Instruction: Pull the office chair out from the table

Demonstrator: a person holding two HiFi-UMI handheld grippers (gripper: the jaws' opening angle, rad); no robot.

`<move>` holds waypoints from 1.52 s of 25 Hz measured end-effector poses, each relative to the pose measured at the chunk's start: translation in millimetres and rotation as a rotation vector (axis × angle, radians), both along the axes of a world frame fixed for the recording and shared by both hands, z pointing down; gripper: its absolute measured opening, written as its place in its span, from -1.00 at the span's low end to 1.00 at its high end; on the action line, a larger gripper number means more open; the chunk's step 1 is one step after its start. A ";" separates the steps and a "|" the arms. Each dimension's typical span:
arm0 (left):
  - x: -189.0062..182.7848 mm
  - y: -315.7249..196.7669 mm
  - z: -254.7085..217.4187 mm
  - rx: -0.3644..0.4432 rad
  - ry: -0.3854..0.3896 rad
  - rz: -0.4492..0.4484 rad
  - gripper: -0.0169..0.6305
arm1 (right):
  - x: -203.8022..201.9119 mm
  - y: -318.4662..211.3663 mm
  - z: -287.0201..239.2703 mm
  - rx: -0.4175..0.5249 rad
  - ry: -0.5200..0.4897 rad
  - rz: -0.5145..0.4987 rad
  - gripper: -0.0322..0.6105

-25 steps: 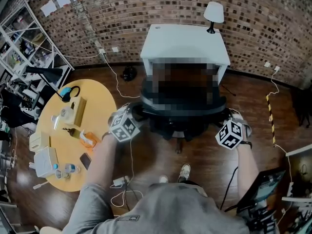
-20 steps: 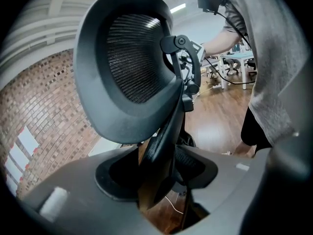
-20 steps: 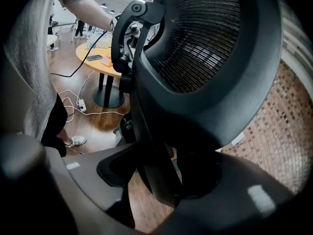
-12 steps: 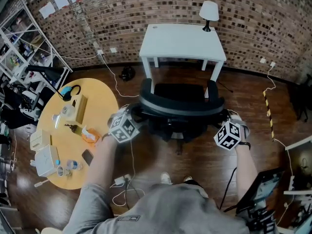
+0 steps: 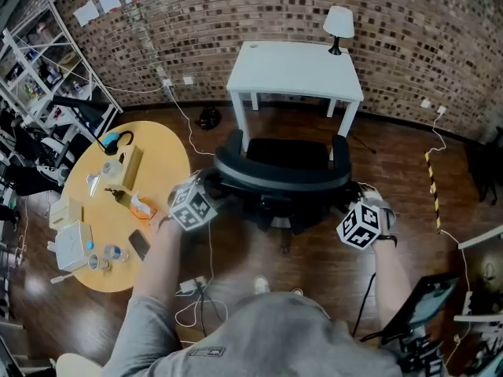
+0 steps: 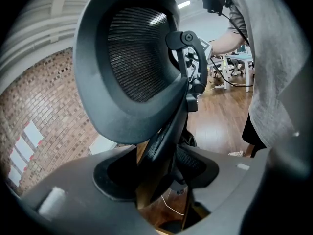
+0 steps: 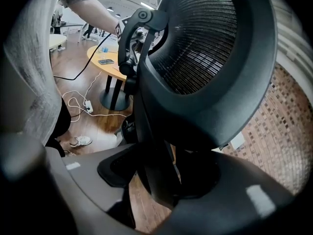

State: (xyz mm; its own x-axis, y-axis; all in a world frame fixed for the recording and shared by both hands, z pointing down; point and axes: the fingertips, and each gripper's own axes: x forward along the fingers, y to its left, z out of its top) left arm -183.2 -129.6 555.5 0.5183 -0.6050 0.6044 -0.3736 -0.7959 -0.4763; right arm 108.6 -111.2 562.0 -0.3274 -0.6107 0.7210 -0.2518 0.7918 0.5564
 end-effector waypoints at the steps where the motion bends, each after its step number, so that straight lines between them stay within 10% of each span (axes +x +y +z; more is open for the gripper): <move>1: 0.9 3.2 -1.4 0.001 0.002 -0.002 -0.18 | 1.0 2.9 -1.5 0.002 -0.001 -0.004 -0.14; 38: 12.4 61.3 -10.1 0.042 0.105 -0.052 -0.10 | 7.8 56.9 -11.6 0.029 -0.122 0.040 -0.01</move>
State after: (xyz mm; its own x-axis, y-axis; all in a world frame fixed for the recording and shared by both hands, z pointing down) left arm -170.8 -68.3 545.3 0.5448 -0.6562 0.5221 -0.4633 -0.7545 -0.4649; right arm 116.4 -54.3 550.4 -0.3868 -0.6450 0.6590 -0.3503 0.7638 0.5421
